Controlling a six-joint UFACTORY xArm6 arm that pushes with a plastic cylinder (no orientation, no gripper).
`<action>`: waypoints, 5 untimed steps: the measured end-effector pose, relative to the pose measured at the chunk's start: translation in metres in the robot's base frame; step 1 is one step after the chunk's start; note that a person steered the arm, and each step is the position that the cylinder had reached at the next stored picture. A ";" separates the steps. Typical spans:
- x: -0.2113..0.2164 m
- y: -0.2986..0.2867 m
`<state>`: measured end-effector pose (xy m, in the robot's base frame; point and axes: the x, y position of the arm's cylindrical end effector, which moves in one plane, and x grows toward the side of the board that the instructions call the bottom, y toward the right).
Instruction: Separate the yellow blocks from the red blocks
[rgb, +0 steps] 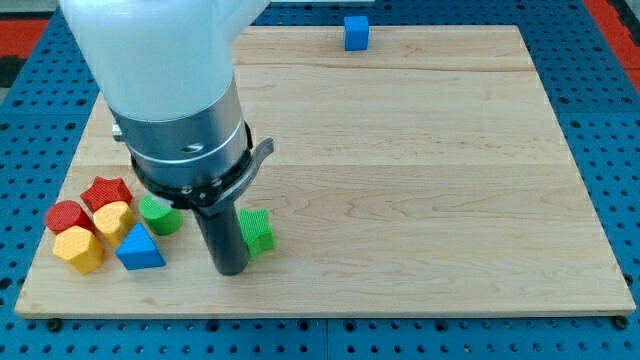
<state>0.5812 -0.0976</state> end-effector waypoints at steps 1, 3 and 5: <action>0.033 -0.058; 0.022 -0.190; -0.028 -0.139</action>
<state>0.5528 -0.2362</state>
